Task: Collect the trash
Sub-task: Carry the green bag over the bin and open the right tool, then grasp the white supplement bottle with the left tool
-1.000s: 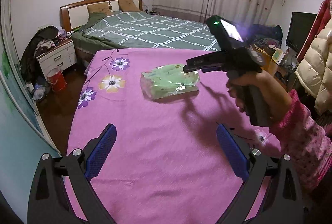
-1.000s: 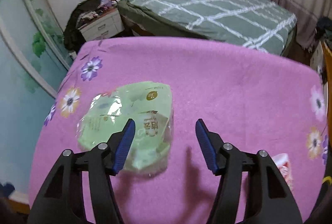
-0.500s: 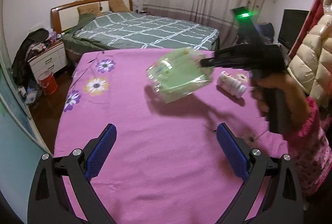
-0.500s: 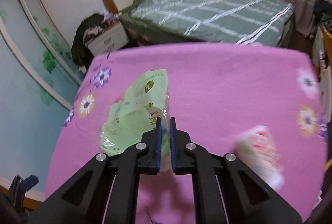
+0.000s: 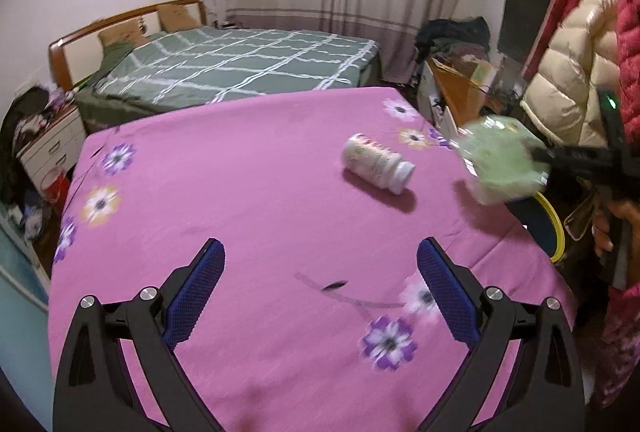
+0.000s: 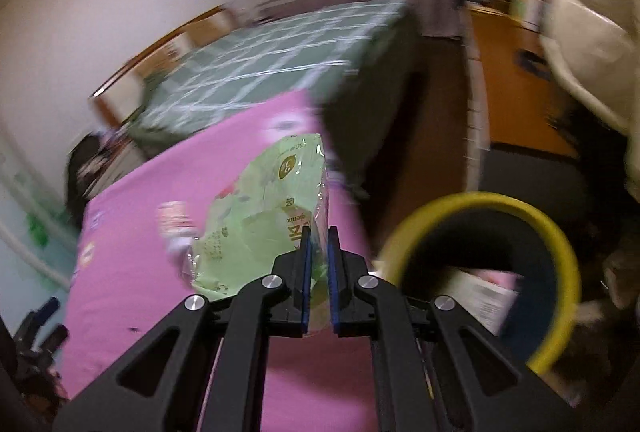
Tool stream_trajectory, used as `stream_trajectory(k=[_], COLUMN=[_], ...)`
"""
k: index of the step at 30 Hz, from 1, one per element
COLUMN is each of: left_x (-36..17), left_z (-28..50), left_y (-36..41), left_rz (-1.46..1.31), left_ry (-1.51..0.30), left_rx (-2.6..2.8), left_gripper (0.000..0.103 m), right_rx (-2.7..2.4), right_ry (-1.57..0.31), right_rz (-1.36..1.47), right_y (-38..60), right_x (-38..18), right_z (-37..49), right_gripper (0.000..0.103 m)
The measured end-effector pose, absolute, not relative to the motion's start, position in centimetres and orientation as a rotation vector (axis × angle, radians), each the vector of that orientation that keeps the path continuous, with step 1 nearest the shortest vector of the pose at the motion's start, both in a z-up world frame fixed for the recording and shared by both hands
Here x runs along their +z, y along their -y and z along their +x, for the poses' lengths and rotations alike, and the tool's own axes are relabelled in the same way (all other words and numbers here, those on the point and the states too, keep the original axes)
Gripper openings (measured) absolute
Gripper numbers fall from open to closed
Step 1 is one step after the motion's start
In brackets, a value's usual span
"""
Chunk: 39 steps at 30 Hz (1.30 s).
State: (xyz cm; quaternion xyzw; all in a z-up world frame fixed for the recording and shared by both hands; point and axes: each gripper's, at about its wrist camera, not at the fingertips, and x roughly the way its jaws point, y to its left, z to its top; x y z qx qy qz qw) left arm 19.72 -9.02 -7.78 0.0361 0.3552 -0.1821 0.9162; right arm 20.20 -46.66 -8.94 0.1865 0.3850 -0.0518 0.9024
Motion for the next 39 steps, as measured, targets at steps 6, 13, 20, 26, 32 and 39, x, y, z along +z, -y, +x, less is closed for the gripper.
stream_trajectory(k=[6,13,20,26,32,39], left_x=[-7.8,-9.0,-11.0,-12.3,-13.3,-14.4], left_z=[22.0,26.2,30.2,32.5,34.6,36.4], left_y=[15.4,18.9,19.8,20.4,21.4,22.1], left_rz=[0.201,0.289,0.315,0.343,0.398,0.434], left_ry=[-0.705,-0.734,-0.776,-0.803,-0.816,-0.837], left_rx=[-0.516,-0.602,-0.645,-0.690,-0.712,-0.758], left_gripper=[0.095,0.095,0.096,0.096,0.097,0.098], right_rx=[-0.259,-0.367,-0.460,-0.445,-0.410,-0.385], right_ry=[-0.837,-0.891,-0.965,-0.926,-0.917,-0.927], right_rz=[0.452,0.454,0.319,0.284,0.267,0.257], right_y=[54.4,59.4,59.5,58.3,57.4,55.9], right_x=[-11.4,-14.5,-16.3,-15.0,-14.7,-14.2], right_z=[15.8,14.9,15.6,16.1,17.2,18.0], right_gripper=[0.009,0.009,0.048,0.052,0.052,0.052])
